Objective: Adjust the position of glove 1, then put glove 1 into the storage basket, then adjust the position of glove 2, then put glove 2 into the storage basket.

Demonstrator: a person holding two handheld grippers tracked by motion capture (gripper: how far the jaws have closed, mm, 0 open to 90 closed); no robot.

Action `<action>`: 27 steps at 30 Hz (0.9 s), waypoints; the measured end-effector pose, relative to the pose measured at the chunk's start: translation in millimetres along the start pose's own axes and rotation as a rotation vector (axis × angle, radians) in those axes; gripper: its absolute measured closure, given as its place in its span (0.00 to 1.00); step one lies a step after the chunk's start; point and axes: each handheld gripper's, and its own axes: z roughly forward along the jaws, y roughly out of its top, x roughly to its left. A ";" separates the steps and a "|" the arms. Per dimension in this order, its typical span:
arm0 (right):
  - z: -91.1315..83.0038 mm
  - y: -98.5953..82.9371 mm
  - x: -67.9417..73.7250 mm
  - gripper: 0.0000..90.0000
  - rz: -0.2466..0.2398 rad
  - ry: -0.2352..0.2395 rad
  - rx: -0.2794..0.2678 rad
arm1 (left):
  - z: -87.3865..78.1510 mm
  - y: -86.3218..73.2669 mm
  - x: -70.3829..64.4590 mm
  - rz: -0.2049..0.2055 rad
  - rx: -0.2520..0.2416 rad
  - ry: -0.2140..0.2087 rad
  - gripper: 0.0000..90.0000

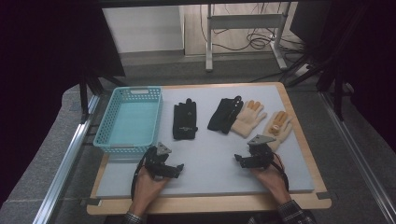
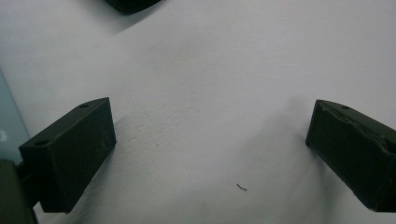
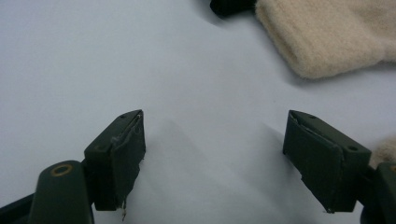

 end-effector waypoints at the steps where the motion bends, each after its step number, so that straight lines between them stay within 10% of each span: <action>1: 0.0 -0.1 -0.1 0.23 0.002 0.001 0.000 | 0.0 0.0 0.0 0.000 0.000 0.000 0.02; 27: 1.0 0.6 -0.2 0.15 0.002 -0.003 0.015 | -0.1 -0.2 0.2 0.003 -0.003 0.001 0.02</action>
